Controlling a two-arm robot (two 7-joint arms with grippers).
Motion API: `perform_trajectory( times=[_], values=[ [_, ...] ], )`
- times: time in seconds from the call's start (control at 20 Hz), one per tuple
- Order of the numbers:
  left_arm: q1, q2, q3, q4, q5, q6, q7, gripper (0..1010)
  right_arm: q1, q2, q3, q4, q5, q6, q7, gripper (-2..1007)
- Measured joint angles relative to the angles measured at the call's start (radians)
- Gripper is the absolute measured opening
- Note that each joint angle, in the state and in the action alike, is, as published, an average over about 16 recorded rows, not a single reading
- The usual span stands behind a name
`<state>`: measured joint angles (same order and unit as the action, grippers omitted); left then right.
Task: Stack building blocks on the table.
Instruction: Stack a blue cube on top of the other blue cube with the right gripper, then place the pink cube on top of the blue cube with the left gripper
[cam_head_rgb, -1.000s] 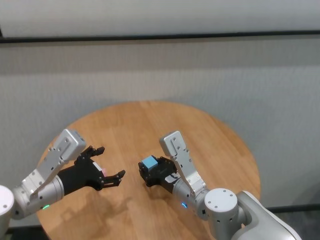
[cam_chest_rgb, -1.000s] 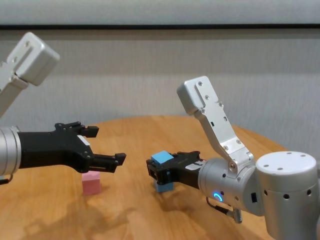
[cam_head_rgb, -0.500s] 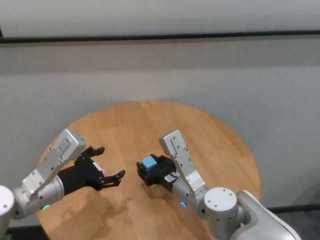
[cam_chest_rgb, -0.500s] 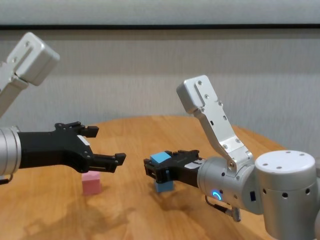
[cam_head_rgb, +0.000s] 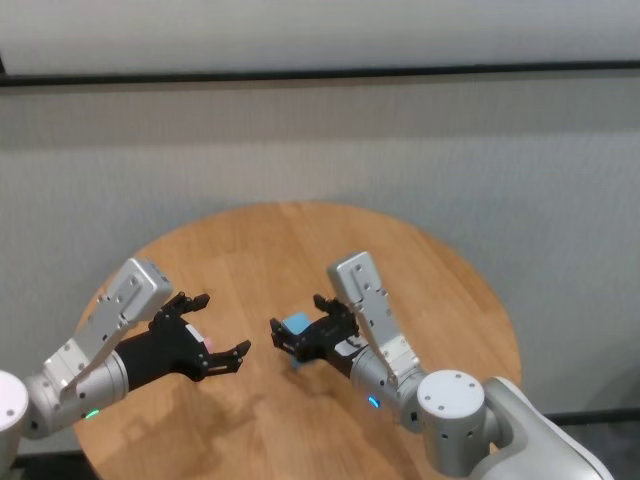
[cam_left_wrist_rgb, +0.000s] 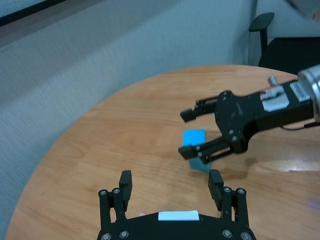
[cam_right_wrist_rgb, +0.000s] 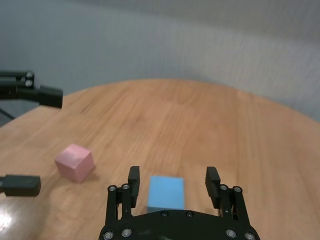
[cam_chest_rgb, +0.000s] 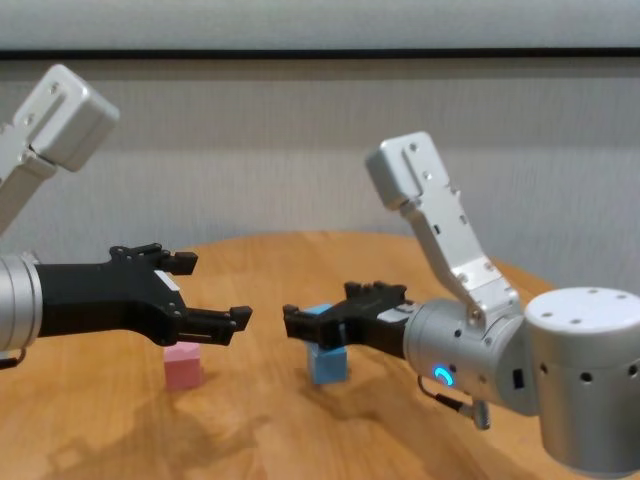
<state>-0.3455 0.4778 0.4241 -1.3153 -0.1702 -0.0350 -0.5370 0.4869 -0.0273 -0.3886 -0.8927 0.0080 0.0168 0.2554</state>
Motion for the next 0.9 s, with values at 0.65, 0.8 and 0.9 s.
perform_trajectory(
  times=[0.65, 0.8, 0.9],
  values=[
    [0.000, 0.000, 0.000, 0.000, 0.000, 0.000, 0.000, 1003, -0.046, 0.062, 0.074, -0.121, 0.044, 0.025, -0.030, 997],
    [0.000, 0.000, 0.000, 0.000, 0.000, 0.000, 0.000, 1003, -0.054, 0.082, 0.098, -0.132, 0.051, 0.026, -0.040, 1005],
    [0.000, 0.000, 0.000, 0.000, 0.000, 0.000, 0.000, 1003, -0.058, 0.095, 0.113, -0.134, 0.055, 0.026, -0.046, 1005]
  ],
)
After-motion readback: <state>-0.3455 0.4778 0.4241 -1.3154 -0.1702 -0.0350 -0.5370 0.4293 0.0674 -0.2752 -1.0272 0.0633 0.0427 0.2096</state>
